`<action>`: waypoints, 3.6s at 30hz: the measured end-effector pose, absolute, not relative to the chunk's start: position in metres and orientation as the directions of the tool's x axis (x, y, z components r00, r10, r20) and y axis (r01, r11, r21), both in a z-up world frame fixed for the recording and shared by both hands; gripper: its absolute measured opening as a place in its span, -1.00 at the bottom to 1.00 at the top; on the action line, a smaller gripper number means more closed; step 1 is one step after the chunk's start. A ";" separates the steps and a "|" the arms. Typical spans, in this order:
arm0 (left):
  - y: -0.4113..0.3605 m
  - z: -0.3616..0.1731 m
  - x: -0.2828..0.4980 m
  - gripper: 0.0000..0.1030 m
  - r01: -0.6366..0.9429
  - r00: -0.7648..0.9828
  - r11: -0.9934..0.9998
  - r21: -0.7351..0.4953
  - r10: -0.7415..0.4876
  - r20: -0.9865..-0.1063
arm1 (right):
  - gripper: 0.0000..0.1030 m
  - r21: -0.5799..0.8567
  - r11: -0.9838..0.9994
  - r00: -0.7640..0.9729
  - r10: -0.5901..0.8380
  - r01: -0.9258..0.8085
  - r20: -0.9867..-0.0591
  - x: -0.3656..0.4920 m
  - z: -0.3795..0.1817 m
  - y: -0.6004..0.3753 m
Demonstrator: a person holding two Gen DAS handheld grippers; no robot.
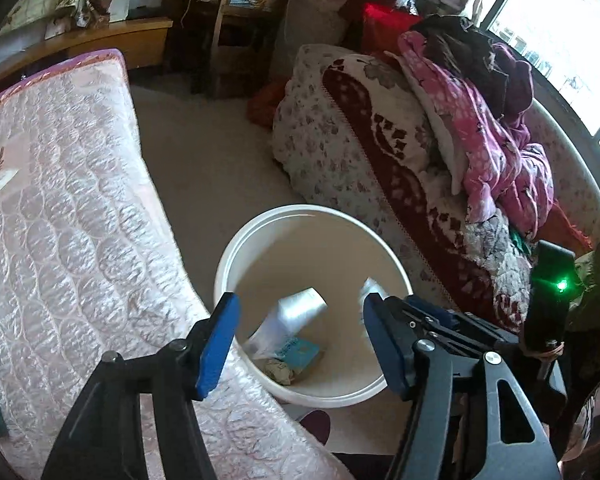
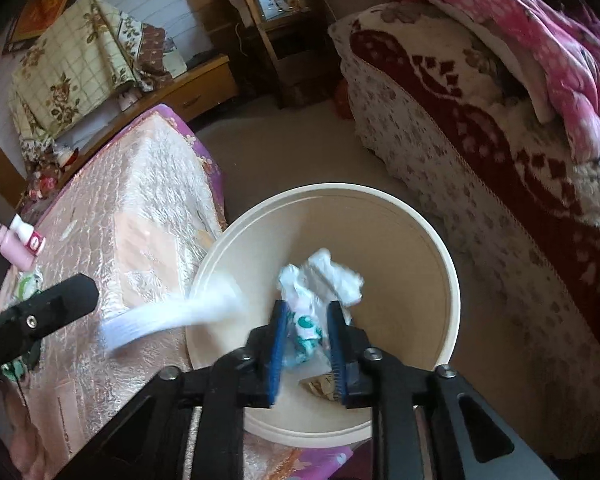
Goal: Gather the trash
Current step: 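Move both tools back toward the remaining trash on the bed, then grasp the milk carton with the right tool while the left tool grasps the white foam block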
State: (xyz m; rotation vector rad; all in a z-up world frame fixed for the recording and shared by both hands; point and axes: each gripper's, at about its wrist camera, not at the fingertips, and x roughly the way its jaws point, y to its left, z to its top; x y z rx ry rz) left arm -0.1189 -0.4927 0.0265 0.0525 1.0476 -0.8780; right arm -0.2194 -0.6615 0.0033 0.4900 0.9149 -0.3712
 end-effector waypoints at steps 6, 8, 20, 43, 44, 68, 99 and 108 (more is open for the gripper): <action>-0.471 0.032 -0.122 0.27 0.643 0.254 0.702 -0.307 -0.574 -0.779 | 0.51 0.244 0.843 0.589 -0.102 0.479 -0.802 -0.223 0.010 -0.655; -0.460 0.036 -0.124 0.27 0.638 0.276 0.713 -0.291 -0.564 -0.778 | 0.51 0.227 0.853 0.591 -0.113 0.470 -0.799 -0.222 0.014 -0.649; -0.386 0.063 -0.135 0.31 0.590 0.418 0.782 -0.202 -0.510 -0.752 | 0.51 0.151 0.897 0.630 -0.165 0.416 -0.759 -0.220 0.047 -0.600; -0.237 0.088 -0.142 0.46 0.396 0.592 0.910 -0.124 -0.356 -0.723 | 0.51 0.178 0.966 0.712 -0.010 0.188 -0.702 -0.200 0.096 -0.454; -0.233 0.088 -0.142 0.46 0.391 0.595 0.912 -0.122 -0.352 -0.723 | 0.51 0.176 0.968 0.712 -0.005 0.181 -0.702 -0.200 0.096 -0.450; -0.089 0.071 -0.140 0.55 0.259 0.604 0.963 -0.077 -0.223 -0.765 | 0.51 0.161 0.987 0.651 0.110 0.020 -0.751 -0.170 0.074 -0.370; -0.065 0.023 -0.090 -0.20 0.339 0.466 0.936 -0.098 -0.258 -0.846 | 0.54 0.374 0.905 0.426 0.426 -0.205 -0.798 -0.062 0.062 -0.258; -0.063 0.045 -0.111 -0.20 0.337 0.477 0.929 -0.150 -0.306 -0.824 | 0.13 0.310 0.927 0.536 0.376 -0.213 -0.756 -0.104 0.072 -0.267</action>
